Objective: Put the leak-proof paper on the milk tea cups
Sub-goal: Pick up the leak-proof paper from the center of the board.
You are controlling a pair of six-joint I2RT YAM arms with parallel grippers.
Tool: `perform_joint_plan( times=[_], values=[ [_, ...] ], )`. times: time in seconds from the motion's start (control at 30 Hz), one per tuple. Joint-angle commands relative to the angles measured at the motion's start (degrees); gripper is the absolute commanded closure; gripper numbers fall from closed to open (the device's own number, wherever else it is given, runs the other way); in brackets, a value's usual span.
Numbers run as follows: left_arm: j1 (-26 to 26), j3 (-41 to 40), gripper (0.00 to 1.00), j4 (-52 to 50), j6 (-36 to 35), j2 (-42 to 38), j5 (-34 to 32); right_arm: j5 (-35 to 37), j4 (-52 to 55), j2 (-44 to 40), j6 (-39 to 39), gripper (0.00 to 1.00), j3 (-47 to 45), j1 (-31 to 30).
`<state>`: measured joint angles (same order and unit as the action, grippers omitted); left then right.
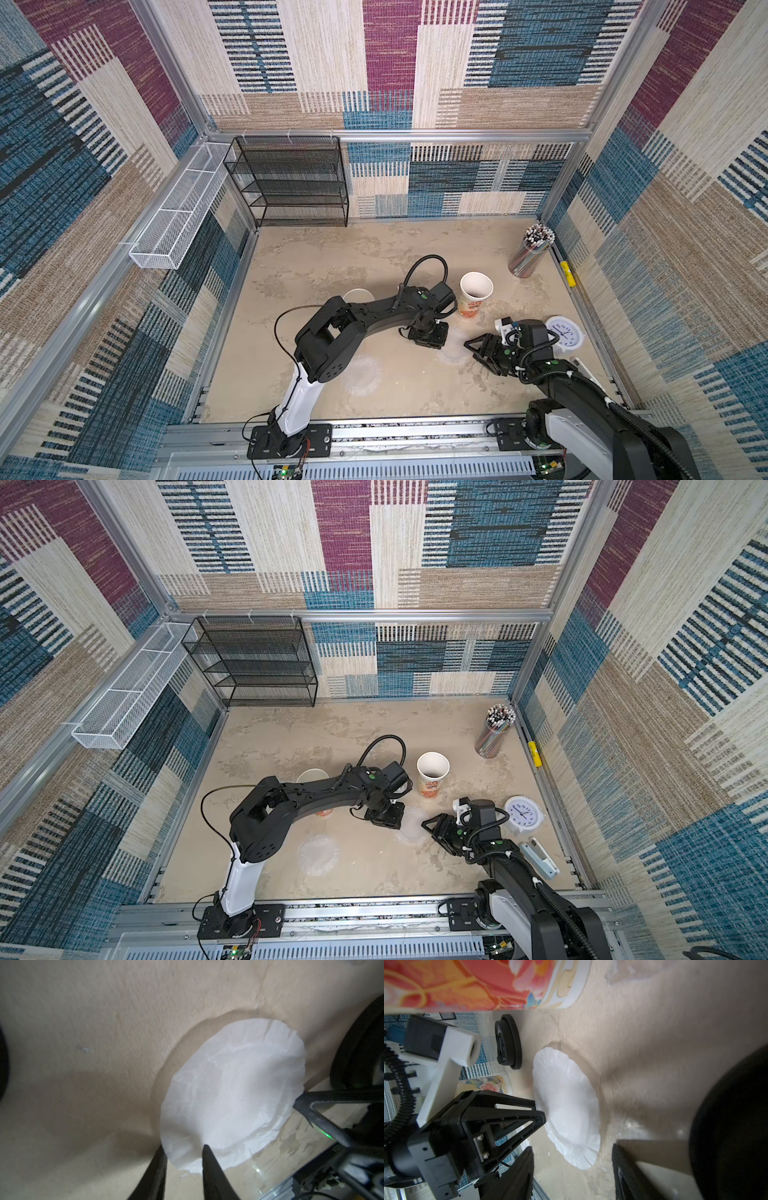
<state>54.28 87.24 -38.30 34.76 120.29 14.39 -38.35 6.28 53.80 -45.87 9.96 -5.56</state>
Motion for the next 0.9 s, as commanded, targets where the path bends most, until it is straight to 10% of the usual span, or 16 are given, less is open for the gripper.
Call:
perform_joint_plan(
  times=[0.0, 0.87],
  values=[
    [0.2, -0.3, 0.68, -1.8, 1.1, 0.2, 0.7, 2.7, -2.2, 1.5, 0.3, 0.39, 0.1, -0.3],
    [0.3, 0.2, 0.68, -3.1, 0.1, 0.8, 0.8, -0.2, -15.3, 5.0, -3.7, 0.62, -2.3, -0.8]
  ],
)
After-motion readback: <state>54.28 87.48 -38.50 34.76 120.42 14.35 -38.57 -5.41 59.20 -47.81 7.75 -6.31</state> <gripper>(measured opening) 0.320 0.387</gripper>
